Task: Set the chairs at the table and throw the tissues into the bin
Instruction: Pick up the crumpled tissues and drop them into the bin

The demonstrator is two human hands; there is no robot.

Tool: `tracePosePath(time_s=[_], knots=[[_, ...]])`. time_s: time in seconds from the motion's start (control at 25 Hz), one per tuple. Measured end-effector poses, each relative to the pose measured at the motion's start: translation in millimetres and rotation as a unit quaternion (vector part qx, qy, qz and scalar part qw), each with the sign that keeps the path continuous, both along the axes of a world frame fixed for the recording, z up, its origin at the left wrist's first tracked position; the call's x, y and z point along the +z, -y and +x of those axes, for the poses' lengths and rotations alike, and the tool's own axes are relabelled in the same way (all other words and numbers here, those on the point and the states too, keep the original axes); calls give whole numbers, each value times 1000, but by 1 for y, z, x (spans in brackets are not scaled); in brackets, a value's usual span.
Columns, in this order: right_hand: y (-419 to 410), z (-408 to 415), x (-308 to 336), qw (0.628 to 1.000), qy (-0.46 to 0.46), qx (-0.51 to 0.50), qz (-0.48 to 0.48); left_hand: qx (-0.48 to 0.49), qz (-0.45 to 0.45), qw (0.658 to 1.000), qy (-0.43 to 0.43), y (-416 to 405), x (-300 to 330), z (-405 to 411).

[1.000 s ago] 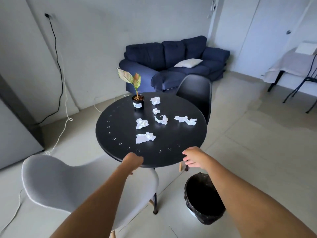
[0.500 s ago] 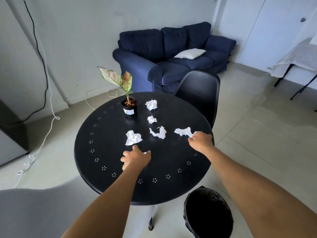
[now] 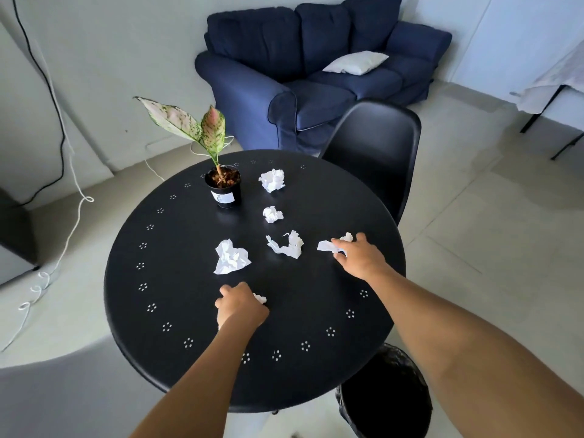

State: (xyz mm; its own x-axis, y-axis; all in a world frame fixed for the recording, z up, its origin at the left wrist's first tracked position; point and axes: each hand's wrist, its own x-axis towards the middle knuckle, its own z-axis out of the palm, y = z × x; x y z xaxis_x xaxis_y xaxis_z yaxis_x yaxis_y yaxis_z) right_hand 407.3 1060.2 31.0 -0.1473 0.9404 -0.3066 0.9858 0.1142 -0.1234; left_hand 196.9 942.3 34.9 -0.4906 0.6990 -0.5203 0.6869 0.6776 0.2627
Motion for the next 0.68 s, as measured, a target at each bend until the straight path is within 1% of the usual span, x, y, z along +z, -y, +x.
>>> tracePosePath(time_s=[0.12,0.28,0.36,0.52,0.68], knots=[[4,5,-9,999,-4,6,40,-6,31,999,-13,5,-5,0],[11,12,-9,997,-46,-61,33,0,75,997,-2,11,-4,12],[21,22,-5,993,-70,-84,51,-13,97,995,15,11,0,28],[53,69,5,979,-116,-129,105,-73,142,985,64,4,15,79],[105,136,13,970,-142,-165,107,-161,166,968,96,4,19,145]])
